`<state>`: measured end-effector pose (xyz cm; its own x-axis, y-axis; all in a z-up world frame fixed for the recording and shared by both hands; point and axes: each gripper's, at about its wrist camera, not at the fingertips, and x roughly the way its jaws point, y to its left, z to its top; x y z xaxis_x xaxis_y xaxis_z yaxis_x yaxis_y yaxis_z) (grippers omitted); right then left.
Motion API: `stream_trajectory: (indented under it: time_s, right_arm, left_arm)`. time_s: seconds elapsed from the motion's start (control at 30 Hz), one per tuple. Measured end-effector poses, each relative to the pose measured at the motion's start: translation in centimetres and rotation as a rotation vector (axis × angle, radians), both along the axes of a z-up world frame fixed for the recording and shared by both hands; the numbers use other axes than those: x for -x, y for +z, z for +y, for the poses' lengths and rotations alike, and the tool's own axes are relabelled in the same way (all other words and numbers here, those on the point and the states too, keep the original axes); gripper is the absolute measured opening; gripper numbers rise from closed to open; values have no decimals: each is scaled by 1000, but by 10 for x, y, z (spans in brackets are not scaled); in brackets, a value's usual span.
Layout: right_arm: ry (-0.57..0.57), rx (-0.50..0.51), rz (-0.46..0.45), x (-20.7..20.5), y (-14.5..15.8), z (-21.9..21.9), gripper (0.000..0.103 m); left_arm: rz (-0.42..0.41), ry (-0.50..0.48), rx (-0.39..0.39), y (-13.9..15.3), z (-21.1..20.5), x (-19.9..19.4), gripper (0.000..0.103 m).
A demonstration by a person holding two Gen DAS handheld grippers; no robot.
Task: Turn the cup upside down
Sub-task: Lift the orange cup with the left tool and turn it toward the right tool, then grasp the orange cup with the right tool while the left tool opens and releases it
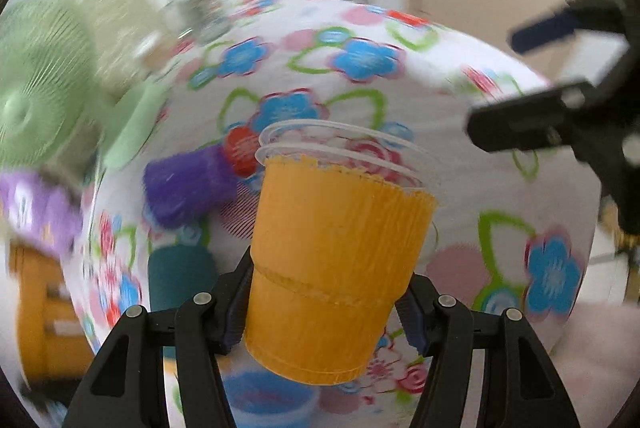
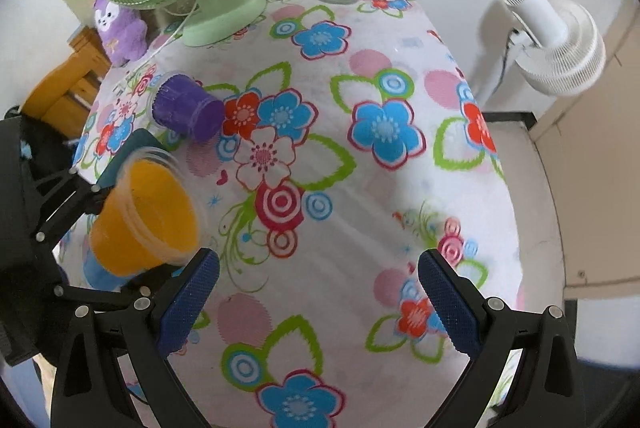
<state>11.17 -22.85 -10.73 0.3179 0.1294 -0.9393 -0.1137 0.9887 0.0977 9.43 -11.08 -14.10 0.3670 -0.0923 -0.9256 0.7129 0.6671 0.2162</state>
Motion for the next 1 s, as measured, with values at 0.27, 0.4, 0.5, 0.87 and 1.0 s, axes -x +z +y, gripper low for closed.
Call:
stream_trajectory:
  time_s: [0.27,0.4,0.5,0.87,1.0]
  right_arm:
    - [-123,39,45,39,-23,9,101]
    - [-172,62,60,54,-31,9,101]
    - [-201,82,71,62,-37,7,101]
    - [-153,79,85,63,-39,8,101]
    - [-48,66,65,52,-25,15,101]
  left_arm:
    - [43,-339,-12,-26,-12,20,64]
    - [61,-462,-3,-35,-20,27,64]
    - [74,-517,-14,-42,-25,29,64]
    - [61,-419,-2,-31,-16,25,82]
    - [55,-262,13,-11,0,21,85]
